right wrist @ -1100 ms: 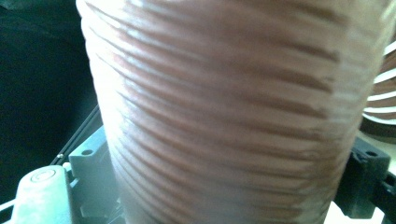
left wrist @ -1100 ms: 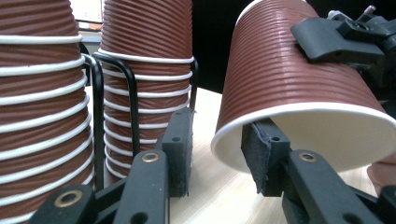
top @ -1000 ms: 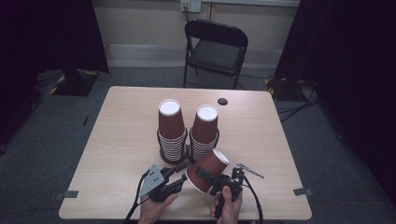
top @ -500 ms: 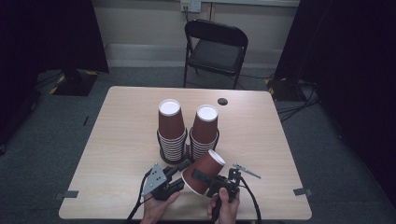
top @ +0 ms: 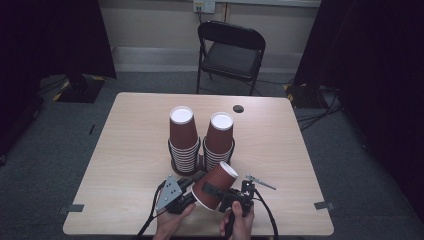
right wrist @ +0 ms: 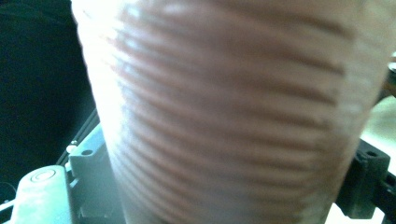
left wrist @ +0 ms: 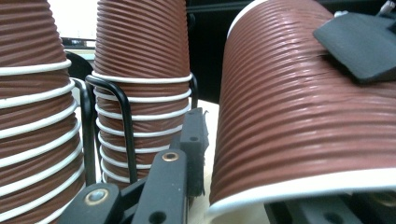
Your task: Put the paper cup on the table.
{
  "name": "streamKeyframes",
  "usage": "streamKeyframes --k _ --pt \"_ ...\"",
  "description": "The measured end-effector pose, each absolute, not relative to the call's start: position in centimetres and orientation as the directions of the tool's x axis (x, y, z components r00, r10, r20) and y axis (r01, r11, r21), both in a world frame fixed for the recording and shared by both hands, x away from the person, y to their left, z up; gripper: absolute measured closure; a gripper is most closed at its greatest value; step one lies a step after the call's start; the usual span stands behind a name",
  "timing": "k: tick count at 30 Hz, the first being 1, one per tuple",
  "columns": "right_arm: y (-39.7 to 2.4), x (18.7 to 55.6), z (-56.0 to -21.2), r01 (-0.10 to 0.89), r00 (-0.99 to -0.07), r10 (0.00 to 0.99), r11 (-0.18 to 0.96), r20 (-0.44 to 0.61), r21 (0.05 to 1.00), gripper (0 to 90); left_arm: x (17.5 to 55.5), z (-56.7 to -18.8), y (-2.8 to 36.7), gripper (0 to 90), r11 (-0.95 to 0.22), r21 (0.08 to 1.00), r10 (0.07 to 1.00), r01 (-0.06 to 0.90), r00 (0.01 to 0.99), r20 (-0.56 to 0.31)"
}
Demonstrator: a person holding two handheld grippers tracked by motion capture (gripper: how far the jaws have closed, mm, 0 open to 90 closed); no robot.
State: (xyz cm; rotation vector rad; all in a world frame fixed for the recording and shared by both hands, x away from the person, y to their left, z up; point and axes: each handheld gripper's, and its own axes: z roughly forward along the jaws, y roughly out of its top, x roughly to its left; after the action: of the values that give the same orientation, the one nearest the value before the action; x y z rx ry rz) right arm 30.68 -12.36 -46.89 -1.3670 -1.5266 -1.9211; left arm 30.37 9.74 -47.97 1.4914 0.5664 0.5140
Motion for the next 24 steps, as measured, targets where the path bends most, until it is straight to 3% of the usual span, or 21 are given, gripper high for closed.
streamKeyframes --k 9,24 --pt "-12.66 30.84 -46.88 0.743 -0.487 0.268 -0.373 0.831 0.556 12.3 30.09 -47.57 9.59 82.1 0.004 1.0 0.639 0.029 0.769 -0.025" --pt "-12.86 31.15 -46.86 0.744 -0.471 0.288 -0.378 0.834 0.551 11.1 30.1 -47.61 9.91 84.7 -0.041 0.998 0.629 0.054 0.777 -0.016"
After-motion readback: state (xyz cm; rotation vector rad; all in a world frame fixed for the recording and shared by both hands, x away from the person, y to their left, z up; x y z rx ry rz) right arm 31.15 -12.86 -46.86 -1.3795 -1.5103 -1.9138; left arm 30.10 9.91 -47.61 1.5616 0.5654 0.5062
